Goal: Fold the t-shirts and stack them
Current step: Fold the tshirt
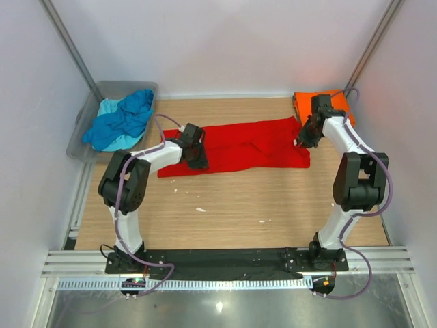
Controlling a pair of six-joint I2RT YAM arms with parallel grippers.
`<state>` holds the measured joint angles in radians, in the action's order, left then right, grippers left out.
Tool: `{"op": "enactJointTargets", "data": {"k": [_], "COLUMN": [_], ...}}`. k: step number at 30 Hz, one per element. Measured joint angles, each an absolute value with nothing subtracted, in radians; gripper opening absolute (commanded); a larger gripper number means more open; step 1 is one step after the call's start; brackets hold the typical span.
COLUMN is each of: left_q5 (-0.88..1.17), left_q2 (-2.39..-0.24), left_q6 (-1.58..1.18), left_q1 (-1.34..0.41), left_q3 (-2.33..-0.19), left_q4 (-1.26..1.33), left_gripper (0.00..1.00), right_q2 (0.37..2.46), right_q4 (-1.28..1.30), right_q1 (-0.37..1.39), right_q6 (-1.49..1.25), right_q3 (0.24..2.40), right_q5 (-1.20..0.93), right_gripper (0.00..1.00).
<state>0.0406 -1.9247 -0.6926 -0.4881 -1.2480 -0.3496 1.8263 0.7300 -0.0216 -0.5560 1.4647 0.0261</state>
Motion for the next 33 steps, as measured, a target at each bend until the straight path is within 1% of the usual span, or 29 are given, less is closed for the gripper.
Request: {"op": "enactJointTargets", "data": {"k": [9, 15, 18, 21, 22, 27, 33], "left_q5": [-0.067, -0.126, -0.154, -0.18, -0.186, -0.227, -0.321], "left_q2": [-1.788, -1.66, -1.594, -1.537, -1.52, -1.411, -1.32], "left_q6": [-0.783, -0.856, -0.897, -0.937, -0.945, -0.962, -0.881], "left_q1": [-0.491, -0.513, -0.54, -0.567, -0.572, -0.577, -0.576], "left_q3": [-1.073, -0.928, -0.858, -0.804, -0.792, -0.775, -0.902], "left_q4": [-0.339, -0.349, -0.353, -0.362, -0.37, -0.439, -0.529], "left_gripper": [0.29, 0.3, 0.31, 0.32, 0.32, 0.39, 0.45], "right_q2": [1.681, 1.666, 1.698, 1.743, 1.755, 1.766, 1.792], "right_q4": [0.697, 0.598, 0.555, 0.543, 0.546, 0.538, 0.524], "right_q1": [-0.022, -0.018, 0.004, 0.064, 0.093, 0.202, 0.232], "right_q6": [-0.552, -0.552, -0.553, -0.574, -0.59, -0.707, -0.756], "right_q3": [1.318, 1.209, 1.223, 1.269, 1.285, 1.288, 1.254], "right_q5": [-0.006, -0.064, -0.084, -0.066, -0.051, 0.012, 0.052], "right_gripper": [0.21, 0.22, 0.22, 0.22, 0.24, 0.24, 0.23]}}
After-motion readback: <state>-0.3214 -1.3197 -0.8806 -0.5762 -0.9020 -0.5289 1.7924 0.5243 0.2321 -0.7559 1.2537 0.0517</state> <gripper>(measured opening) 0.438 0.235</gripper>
